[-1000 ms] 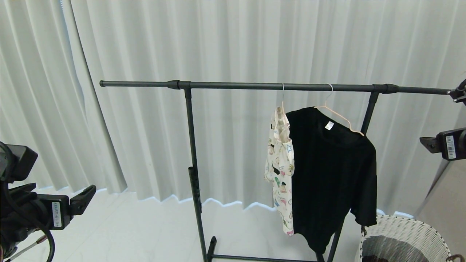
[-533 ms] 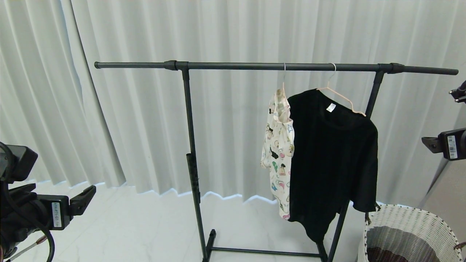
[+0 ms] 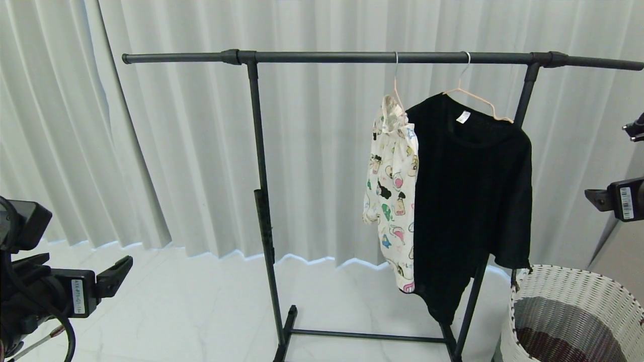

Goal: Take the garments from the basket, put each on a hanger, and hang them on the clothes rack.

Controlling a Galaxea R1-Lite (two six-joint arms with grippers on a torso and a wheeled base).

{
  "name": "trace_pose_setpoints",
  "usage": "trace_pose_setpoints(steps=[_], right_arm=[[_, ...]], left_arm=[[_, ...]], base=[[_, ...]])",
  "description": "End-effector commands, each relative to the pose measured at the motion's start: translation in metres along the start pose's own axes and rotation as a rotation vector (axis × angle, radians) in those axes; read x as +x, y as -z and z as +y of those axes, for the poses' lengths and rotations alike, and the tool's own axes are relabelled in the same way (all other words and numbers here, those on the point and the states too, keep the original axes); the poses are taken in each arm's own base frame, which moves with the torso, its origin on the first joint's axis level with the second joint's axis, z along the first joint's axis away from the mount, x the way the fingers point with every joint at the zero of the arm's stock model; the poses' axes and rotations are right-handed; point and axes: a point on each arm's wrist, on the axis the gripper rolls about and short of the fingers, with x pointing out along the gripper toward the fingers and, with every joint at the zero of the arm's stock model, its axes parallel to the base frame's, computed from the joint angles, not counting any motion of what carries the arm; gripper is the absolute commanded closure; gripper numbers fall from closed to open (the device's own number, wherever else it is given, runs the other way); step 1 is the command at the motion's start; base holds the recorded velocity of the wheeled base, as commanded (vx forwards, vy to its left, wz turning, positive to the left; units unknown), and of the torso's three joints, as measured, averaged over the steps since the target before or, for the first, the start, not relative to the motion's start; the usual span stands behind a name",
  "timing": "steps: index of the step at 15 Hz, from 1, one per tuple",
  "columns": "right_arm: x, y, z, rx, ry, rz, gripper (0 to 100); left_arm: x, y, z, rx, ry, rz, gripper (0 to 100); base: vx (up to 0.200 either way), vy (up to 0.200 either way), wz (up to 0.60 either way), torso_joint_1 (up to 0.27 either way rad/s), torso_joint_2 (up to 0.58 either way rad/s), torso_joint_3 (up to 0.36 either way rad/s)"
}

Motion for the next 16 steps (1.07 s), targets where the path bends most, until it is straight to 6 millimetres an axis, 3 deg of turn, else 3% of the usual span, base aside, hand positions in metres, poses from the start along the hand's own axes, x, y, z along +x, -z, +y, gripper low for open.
trace_pose_setpoints(steps=[1, 4, 7, 9, 11, 15, 16], right_arm=[[0.001, 0.001, -0.002, 0.003, 0.011, 0.004, 0], [0.000, 0.009, -0.017, 0.024, 0.076, 0.028, 0], [-0.022, 0.032, -0.031, 0.044, 0.123, 0.042, 0], [-0.045, 0.059, -0.034, 0.043, 0.124, 0.045, 0], [-0.074, 0.099, -0.034, 0.079, 0.133, 0.011, 0], [-0.116, 0.161, -0.034, 0.143, 0.156, -0.109, 0], [-0.124, 0.171, -0.035, 0.156, 0.168, -0.136, 0]], left_arm=[[-0.001, 0.000, 0.000, -0.002, -0.001, -0.003, 0], [-0.011, 0.019, -0.001, 0.005, 0.001, 0.019, 0], [-0.036, 0.050, -0.001, 0.006, -0.003, -0.005, 0], [-0.051, 0.073, -0.002, 0.002, -0.011, -0.029, 0], [-0.069, 0.100, -0.002, 0.010, -0.070, -0.080, 0], [-0.102, 0.137, 0.000, -0.002, -0.166, -0.122, 0], [-0.107, 0.136, 0.001, -0.010, -0.177, -0.154, 0]], base=[[0.000, 0.000, 0.00, -0.139, 0.45, 0.300], [0.000, 0.000, 0.00, -0.071, 0.32, 0.190], [0.000, 0.000, 0.00, 0.000, 0.00, 0.000], [0.000, 0.000, 0.00, -0.083, 0.15, 0.134], [0.000, 0.000, 0.00, -0.029, 0.06, 0.046], [0.000, 0.000, 0.00, 0.000, 0.00, 0.000], [0.000, 0.000, 0.00, 0.000, 0.00, 0.000]])
